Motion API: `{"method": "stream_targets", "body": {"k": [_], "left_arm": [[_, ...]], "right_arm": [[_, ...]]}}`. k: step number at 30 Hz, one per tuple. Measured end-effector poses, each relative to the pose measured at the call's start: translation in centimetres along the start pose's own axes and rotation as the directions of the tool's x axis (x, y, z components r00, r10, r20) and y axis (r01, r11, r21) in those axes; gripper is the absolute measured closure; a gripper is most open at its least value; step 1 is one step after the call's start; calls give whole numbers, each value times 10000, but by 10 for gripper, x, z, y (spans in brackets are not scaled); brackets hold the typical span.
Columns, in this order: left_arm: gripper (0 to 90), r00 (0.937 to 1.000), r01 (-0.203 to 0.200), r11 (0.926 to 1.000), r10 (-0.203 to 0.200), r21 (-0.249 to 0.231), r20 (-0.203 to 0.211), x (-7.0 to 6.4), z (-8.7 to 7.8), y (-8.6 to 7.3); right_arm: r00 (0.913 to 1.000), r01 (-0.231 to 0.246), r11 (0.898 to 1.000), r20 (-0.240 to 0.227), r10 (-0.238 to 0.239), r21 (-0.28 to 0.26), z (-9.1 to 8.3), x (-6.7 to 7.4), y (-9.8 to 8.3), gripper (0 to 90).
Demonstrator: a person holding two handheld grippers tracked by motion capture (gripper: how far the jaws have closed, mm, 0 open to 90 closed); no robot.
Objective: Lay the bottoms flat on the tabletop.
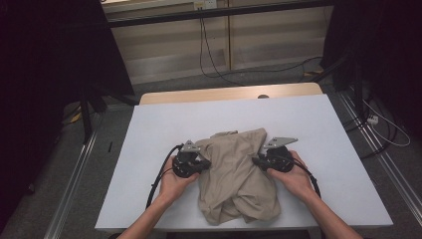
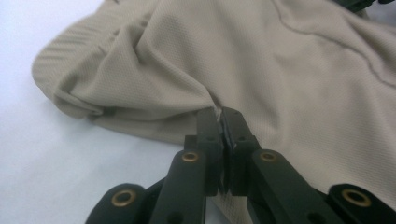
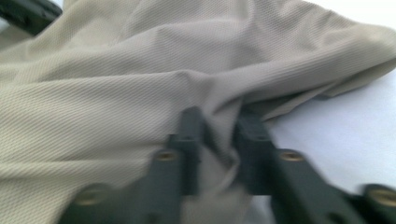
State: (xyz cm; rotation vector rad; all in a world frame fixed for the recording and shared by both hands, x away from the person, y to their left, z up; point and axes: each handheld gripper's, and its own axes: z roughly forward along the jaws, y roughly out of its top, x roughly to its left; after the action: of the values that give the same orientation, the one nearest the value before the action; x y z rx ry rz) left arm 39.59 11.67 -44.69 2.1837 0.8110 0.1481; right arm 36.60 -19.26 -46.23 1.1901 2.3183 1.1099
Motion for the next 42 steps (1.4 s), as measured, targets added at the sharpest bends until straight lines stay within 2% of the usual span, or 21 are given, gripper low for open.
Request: {"method": "stream_targets", "body": {"k": [2, 4, 6, 8, 11, 14, 17, 18, 19, 21, 23, 24, 26, 27, 28, 31, 33, 35, 37, 39, 42], "left_arm": [[875, 10000, 70, 9994, -70, -330, 1, 1, -3, 4], [875, 9998, 205, 9976, -203, -661, 29, 3, -5, 9], [875, 9999, 117, 9965, -121, -832, -34, 3, -6, 15], [875, 10000, 55, 9954, -54, -954, 18, 3, -5, 19], [874, 9999, -87, 9956, 94, -938, 74, -1, 0, 21], [860, 9989, -428, 9956, 444, -832, 173, -4, 5, 21], [783, 9977, -635, 9963, 648, -583, 194, -6, 10, 19], [697, 9973, -704, 9961, 713, -531, 167, -7, 12, 18], [697, 9976, -683, 9964, 687, -502, 72, -7, 14, 18], [628, 9980, -615, 9972, 620, -435, 93, -6, 17, 17], [515, 9979, -647, 9970, 647, -425, -24, -7, 19, 17], [431, 9968, -785, 9961, 779, -412, -159, -6, 21, 17], [422, 9940, -1084, 9930, 1075, -463, -209, -7, 27, 17], [386, 9923, -1214, 9919, 1204, -375, -275, -6, 30, 18], [319, 9916, -1261, 9913, 1249, -367, -339, -6, 35, 18], [286, 9897, -1429, 9889, 1424, -415, -152, -5, 46, 21], [219, 9882, -1522, 9876, 1528, -382, 131, -7, 53, 25], [179, 9867, -1615, 9867, 1618, -162, 179, -11, 60, 28], [147, 9860, -1667, 9860, 1667, 37, 12, -15, 63, 30], [171, 9896, -1414, 9899, 1417, 122, -252, -17, 64, 32], [338, 9858, -1667, 9859, 1670, 177, -189, -22, 59, 33]], "right_arm": [[9995, 248, 9997, 213, -246, -87, -4, 2, 1, 876], [9993, 307, 9990, 200, -301, -323, -8, 1, 3, 884], [9989, 317, 9983, 353, -300, -491, -20, -3, 3, 888], [9986, 340, 9980, 412, -318, -538, -24, -4, 2, 889], [9980, 279, 9977, 590, -242, -618, -40, -10, -5, 890], [9966, 246, 9983, 794, -202, -537, -53, -14, -17, 891], [9945, 104, 9989, 1049, -56, -450, -69, -18, -31, 891], [9925, 80, 9992, 1224, -31, -389, -77, -20, -37, 892], [9925, 80, 9992, 1224, -31, -389, -77, -20, -37, 892], [9906, -2, 9995, 1370, 46, -317, -86, -21, -45, 892], [9911, -176, 9990, 1308, 228, -408, -91, -22, -53, 891], [9928, -254, 9985, 1154, 309, -492, -91, -20, -56, 878], [9932, -276, 9981, 1114, 336, -557, -90, -19, -55, 861], [9949, -266, 9978, 960, 324, -613, -88, -18, -53, 839], [9961, -288, 9965, 814, 352, -784, -83, -17, -48, 763], [9969, -322, 9954, 685, 385, -901, -78, -18, -44, 716], [9966, -511, 9935, 591, 573, -1013, -72, -19, -40, 631], [9965, -567, 9931, 552, 626, -1030, -67, -20, -37, 608], [9963, -629, 9930, 514, 682, -998, -63, -20, -35, 569], [9969, -577, 9938, 477, 625, -951, -62, -18, -35, 551], [9975, -499, 9949, 459, 541, -874, -60, -15, -36, 533]]}}
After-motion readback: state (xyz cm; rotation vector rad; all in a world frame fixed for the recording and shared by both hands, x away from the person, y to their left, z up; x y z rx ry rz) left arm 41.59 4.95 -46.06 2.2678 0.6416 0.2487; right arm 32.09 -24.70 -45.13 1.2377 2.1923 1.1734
